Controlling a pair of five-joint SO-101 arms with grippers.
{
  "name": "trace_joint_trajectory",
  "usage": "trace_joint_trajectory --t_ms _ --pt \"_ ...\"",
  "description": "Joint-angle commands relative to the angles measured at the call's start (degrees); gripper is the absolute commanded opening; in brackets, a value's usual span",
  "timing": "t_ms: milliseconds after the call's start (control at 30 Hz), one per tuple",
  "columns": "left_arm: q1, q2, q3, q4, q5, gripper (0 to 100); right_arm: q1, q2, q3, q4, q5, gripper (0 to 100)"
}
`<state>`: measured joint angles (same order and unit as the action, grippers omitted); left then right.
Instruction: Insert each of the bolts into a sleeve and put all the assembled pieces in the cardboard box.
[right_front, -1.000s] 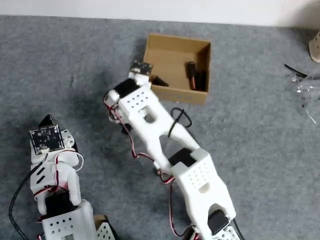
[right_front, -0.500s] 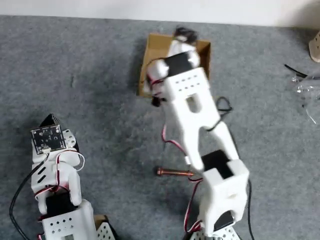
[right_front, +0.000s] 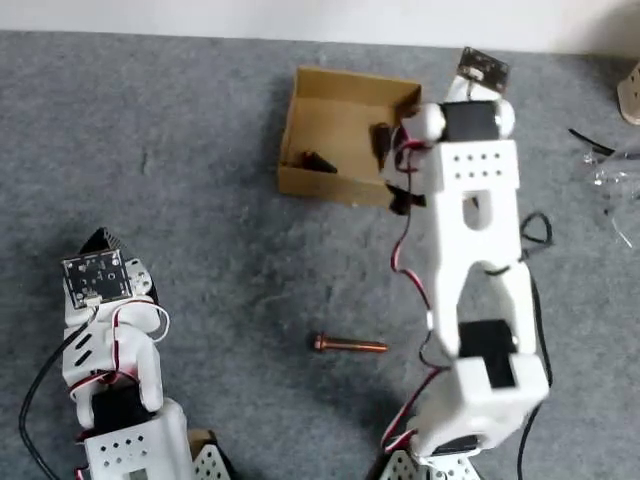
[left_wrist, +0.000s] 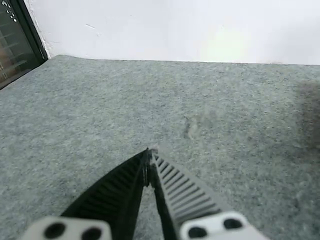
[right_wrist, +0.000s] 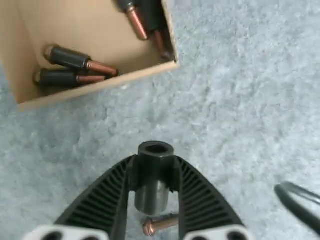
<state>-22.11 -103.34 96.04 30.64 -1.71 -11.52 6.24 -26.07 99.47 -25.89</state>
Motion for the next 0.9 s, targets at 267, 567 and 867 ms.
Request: trace_joint_trajectory --t_ms 267,567,867 --pt "7.3 0.0 1.1 -1.0 -5.4 1 6.1 -29.1 31.9 -14.1 7.0 0.5" --pt "7.5 0.0 1.1 -0.9 -5.3 1 8.6 -59.6 74.4 -37.8 10.1 0.5" --pt "7.5 0.0 1.1 -0.9 -5.3 1 9.5 -82.3 91.6 -44.3 10.4 0.5"
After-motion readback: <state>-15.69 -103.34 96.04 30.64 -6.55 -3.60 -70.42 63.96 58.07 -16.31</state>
